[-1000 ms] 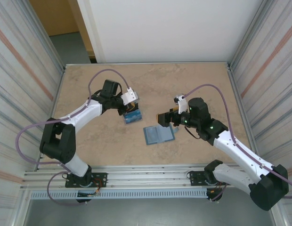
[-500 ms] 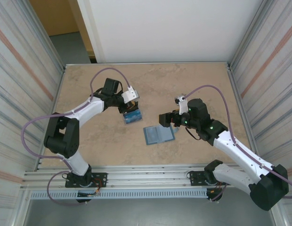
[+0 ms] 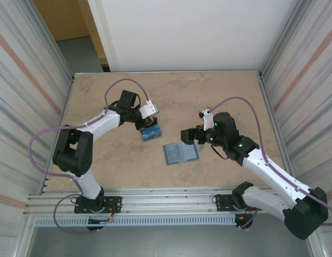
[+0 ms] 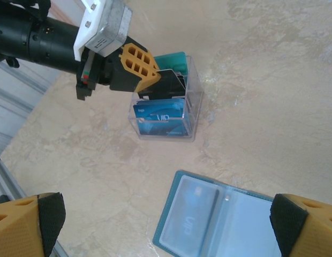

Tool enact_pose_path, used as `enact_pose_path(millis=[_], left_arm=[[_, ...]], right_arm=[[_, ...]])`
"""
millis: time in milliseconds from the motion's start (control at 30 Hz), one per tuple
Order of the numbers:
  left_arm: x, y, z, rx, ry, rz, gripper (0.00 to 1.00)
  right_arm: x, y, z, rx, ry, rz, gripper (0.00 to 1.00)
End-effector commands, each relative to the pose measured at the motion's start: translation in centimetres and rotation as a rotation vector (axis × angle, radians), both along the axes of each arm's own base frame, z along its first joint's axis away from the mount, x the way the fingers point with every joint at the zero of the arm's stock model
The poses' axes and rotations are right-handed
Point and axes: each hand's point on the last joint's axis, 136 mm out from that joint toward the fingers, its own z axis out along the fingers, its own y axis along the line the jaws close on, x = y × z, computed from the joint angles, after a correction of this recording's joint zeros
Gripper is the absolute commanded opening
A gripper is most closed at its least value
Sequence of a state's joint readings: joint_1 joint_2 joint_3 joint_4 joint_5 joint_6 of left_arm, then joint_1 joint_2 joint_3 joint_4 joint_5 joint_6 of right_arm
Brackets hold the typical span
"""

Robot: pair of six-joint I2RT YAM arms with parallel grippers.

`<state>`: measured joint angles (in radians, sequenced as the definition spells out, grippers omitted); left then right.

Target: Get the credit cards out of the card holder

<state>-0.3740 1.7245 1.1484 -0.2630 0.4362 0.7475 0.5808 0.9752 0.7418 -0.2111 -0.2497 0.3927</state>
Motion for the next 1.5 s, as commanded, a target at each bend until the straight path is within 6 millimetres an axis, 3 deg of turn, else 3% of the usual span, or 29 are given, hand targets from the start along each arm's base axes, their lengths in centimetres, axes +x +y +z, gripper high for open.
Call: enact_pose_path(millis=[0, 300, 533, 633, 800, 1000, 1133, 1467], left_arm=[[0.7, 0.1, 0.4, -0.003, -0.002, 0.006, 0.08], [0.7, 0.0, 1.5, -0.011, -0.004, 0.01, 0.23], [-0.3, -0.4, 4.4, -0.059, -0.035, 0.006, 0.26], [-1.0, -0.4, 6.5, -0.086, -0.075, 0.018, 0.51], [-2.5, 0.4, 9.9, -0.155, -0.159, 0.087, 0.98], [-3.9, 3.4, 13.0, -0.212, -0.246, 0.308, 0.99], [-4.9, 6.3, 13.8, -0.247, -0.236, 0.524, 0.99], [-8.2, 11.4, 11.9, -0.396, -0.166, 0.875, 0.99]], right_arm=[[0.1, -0.3, 0.2, 0.014, 0.009, -0.026, 0.99], [0.1, -0.3, 0.3, 0.017, 0.007, -0.026, 0.99], [0.2, -0.2, -0.5, 0.004, 0.033, -0.03, 0.99], [0.2, 0.0, -1.3, -0.015, 0.068, -0.034, 0.98], [-0.3, 0.3, -2.6, -0.074, 0.116, -0.049, 0.87], [-1.1, -0.4, -5.6, -0.225, 0.216, -0.128, 0.67], [-1.7, -0.1, -7.2, -0.325, 0.257, -0.143, 0.59], [-3.1, 3.4, -10.6, -0.556, 0.298, -0.069, 0.5]])
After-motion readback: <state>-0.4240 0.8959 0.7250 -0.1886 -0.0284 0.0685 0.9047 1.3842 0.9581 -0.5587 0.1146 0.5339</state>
